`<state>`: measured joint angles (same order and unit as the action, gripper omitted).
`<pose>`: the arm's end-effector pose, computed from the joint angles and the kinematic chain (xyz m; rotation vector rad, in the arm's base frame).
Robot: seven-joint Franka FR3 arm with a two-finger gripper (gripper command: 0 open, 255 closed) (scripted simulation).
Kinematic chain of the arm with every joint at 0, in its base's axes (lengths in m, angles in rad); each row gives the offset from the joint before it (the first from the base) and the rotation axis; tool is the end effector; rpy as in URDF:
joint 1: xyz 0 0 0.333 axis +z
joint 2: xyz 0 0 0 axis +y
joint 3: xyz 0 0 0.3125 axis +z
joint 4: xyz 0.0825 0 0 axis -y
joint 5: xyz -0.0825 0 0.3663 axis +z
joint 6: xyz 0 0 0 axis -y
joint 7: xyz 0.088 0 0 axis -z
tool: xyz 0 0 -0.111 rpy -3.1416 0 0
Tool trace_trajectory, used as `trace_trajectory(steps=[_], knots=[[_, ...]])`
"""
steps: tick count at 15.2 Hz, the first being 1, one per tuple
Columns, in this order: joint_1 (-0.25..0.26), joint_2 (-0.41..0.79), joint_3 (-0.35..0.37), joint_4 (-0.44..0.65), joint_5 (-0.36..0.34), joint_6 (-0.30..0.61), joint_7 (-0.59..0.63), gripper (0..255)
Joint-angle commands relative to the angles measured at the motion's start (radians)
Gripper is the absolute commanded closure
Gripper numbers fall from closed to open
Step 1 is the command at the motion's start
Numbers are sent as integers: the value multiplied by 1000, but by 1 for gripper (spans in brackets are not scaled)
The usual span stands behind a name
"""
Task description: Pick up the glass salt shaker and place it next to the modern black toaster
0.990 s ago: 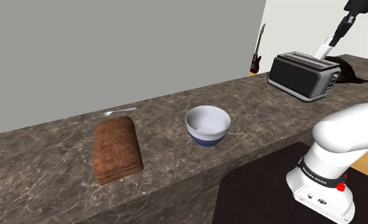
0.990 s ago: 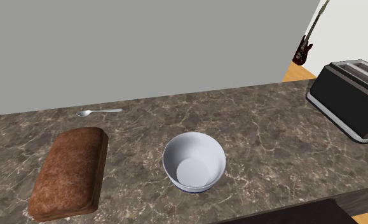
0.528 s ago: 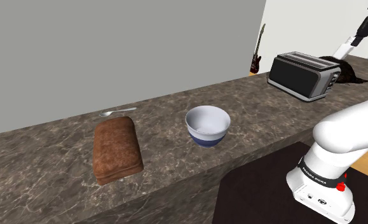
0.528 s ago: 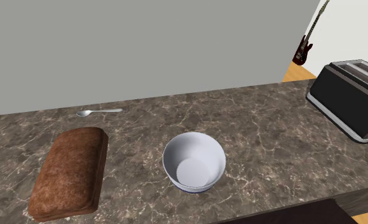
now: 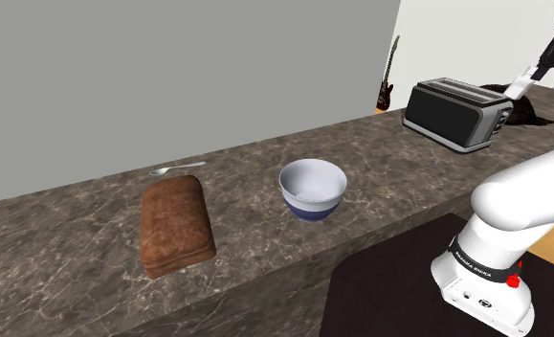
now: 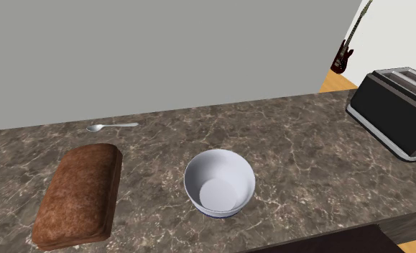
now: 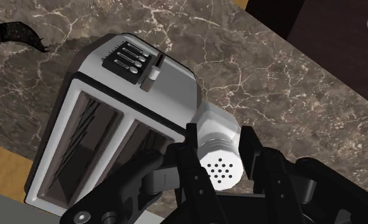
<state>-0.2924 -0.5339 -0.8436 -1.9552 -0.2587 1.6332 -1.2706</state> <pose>0.0861 -0.4368 0.5976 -3.1136 -0.3257 -0.2219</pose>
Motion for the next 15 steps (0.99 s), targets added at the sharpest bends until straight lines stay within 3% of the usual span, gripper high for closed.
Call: trace_trajectory(steps=[1, 15], knots=[[-4, -5, -7, -31, -6, 28, -1, 255], [-19, -19, -55, -219, -41, 207, -2, 255]])
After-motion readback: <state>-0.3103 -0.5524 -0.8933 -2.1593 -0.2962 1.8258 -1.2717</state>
